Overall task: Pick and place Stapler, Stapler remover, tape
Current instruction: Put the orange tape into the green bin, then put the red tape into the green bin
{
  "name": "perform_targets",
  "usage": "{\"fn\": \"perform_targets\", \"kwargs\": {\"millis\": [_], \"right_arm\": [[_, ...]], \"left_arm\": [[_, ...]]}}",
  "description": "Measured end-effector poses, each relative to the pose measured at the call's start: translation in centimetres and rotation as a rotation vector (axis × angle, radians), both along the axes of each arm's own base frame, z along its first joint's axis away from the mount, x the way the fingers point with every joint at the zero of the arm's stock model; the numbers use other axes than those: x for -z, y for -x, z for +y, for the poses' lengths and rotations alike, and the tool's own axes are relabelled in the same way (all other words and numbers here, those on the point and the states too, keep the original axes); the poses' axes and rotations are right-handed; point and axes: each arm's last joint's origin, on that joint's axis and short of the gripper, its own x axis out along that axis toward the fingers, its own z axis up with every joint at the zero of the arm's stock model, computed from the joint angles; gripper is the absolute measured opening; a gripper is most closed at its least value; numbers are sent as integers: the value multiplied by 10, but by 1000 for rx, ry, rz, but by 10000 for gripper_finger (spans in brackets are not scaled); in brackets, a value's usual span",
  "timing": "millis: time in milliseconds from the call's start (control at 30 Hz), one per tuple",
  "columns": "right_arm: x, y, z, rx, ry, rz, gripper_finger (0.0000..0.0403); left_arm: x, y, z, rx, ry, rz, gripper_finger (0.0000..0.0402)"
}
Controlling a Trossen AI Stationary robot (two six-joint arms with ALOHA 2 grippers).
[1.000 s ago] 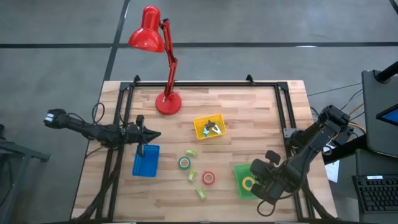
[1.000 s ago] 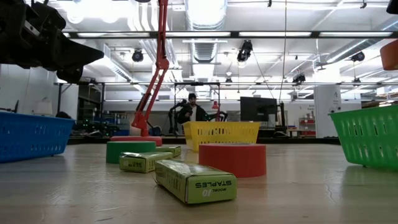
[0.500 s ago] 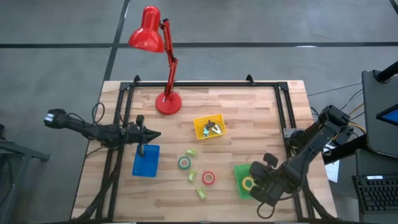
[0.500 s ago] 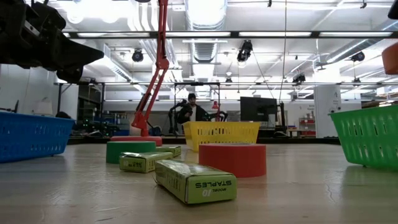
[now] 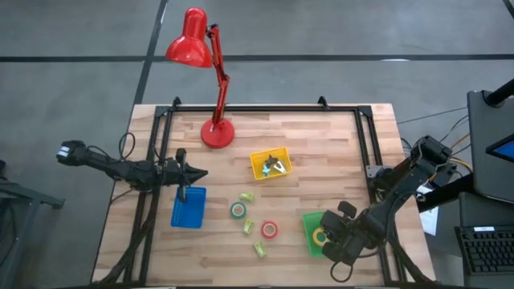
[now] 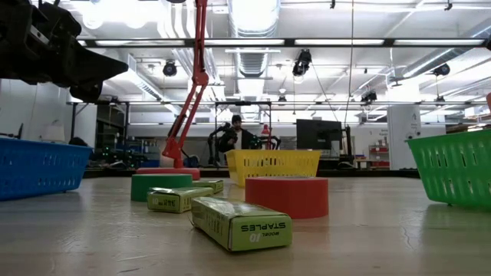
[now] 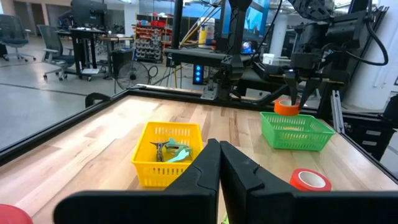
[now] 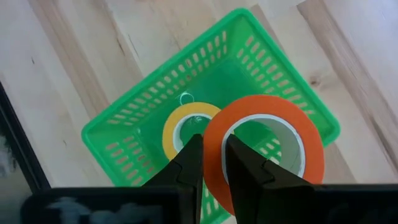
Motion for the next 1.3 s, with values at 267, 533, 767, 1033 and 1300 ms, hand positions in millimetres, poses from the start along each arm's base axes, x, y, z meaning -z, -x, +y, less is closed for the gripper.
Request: {"fn": "perform_targets", "kwargs": {"millis": [267, 533, 767, 1033, 1300], "right_arm": [[0, 0, 0, -2, 0, -4, 49], [-1, -4, 2, -25, -5, -53, 51], [0, -7, 3, -35, 9, -95, 65], [8, -4, -1, 33, 6, -100, 117], [-4, -12, 0, -12, 30, -151, 164]], "left_arm": [[0, 0, 0, 0, 0, 0, 10], [0, 0, 0, 0, 0, 0, 10], [0, 0, 0, 0, 0, 0, 10], [0, 0, 0, 0, 0, 0, 10], [0, 0, 0, 0, 0, 0, 10]]}}
